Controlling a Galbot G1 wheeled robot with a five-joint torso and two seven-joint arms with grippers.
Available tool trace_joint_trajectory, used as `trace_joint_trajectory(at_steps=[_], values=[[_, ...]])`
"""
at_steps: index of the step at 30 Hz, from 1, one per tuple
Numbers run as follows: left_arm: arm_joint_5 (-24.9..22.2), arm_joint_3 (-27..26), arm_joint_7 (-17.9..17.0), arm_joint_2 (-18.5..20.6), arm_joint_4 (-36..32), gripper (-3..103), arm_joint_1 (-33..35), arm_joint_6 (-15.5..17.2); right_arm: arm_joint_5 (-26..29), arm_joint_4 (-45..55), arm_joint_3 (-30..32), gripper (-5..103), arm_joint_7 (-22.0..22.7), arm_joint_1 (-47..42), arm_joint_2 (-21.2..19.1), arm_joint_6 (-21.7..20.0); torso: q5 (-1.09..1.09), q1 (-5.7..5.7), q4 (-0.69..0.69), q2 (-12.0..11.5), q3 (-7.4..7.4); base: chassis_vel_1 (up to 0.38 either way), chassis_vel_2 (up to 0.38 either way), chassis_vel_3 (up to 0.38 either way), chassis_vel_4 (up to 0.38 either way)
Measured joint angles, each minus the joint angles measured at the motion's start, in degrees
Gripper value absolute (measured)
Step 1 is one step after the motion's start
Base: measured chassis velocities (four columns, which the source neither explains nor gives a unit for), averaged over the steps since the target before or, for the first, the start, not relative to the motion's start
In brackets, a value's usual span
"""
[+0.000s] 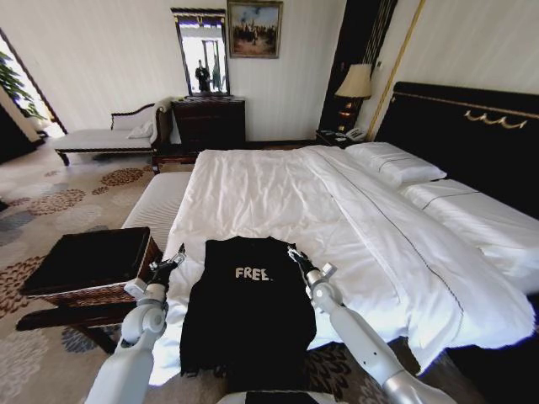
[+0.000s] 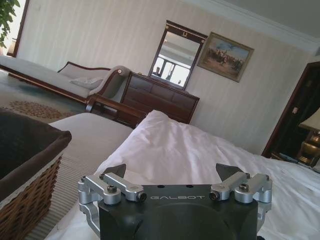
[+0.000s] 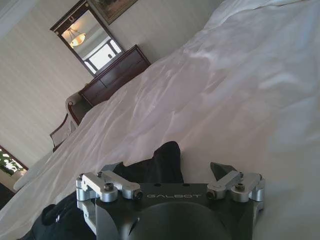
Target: Fold the clothes on the bed and place them into the basket.
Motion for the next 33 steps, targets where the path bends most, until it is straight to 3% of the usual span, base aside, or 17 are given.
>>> trace_joint_trajectory(at_steps=[3,5,8,10,12,15,18,22,24,25,29,33], values=[[0.09,-0.04,-0.04,-0.22,0.01,100,0.13,-0.01,-0.41,-1.0,-0.75,95,-0.09,0.6,0.02,0.05,0.0,0.0,0.0,0.0,0.0,0.0,0.0,0.0,0.0],[0.34,-0.05,-0.08,-0.5,0.25,100,0.4,-0.09,-0.78,-2.26,-1.34,84,-0.09,1.42,0.7,0.27,0.0,0.0,0.01,0.0,0.0,0.0,0.0,0.0,0.0],[0.46,-0.06,-0.09,-0.56,0.43,100,0.48,-0.15,-0.78,-2.51,-1.47,79,0.04,1.72,1.01,0.44,0.0,0.0,0.03,0.0,0.0,0.0,0.0,0.0,0.0],[0.49,-0.06,-0.09,-0.56,0.89,100,0.32,-0.23,-0.83,-2.48,-1.63,63,0.21,1.78,1.05,0.95,-0.01,0.0,0.02,0.0,0.0,0.0,0.0,0.0,0.0],[0.5,-0.05,-0.1,-0.56,1.11,100,0.13,-0.26,-0.87,-2.4,-1.66,63,0.29,1.78,1.03,1.19,0.0,0.0,0.01,0.0,0.0,0.0,0.0,0.0,0.0],[0.57,0.22,-0.1,-0.71,1.8,100,-0.28,-0.31,-1.38,-2.39,-1.52,47,0.45,1.82,1.07,2.03,0.0,0.0,0.0,0.0,0.0,0.0,0.0,0.0,0.0],[0.72,0.47,-0.09,-0.8,2.1,100,-0.33,-0.33,-1.53,-2.4,-1.17,41,0.54,1.97,1.07,2.38,-0.01,0.0,0.01,0.0,0.0,0.0,0.0,0.0,0.0],[0.76,0.88,-0.08,-0.93,2.69,100,-0.57,-0.39,-1.87,-2.38,-0.99,20,0.63,2.09,0.7,2.67,-0.01,0.0,0.01,0.0,0.0,0.0,0.0,0.0,0.0],[0.76,0.91,-0.08,-0.93,2.71,100,-0.59,-0.39,-1.94,-2.38,-0.98,20,0.63,2.1,0.69,2.68,-0.01,0.0,0.01,0.0,0.0,0.0,0.0,0.0,0.0],[0.75,0.96,-0.08,-0.92,2.78,100,-0.73,-0.39,-2.23,-2.38,-0.94,9,0.62,2.11,0.69,2.72,0.0,0.0,0.01,0.0,0.0,0.0,0.0,0.0,0.0],[0.61,1.04,-0.08,-0.76,2.98,100,-0.93,-0.39,-2.8,-2.2,-0.92,2,0.63,1.98,0.7,2.79,0.0,0.0,0.01,0.0,0.0,0.0,0.0,0.0,0.0],[0.45,1.63,-0.08,-0.49,3.78,100,-1.4,-0.38,-3.7,-1.88,-0.91,1,0.62,1.95,0.7,3.19,0.0,0.0,0.01,0.0,0.0,0.0,0.0,0.0,0.0]])
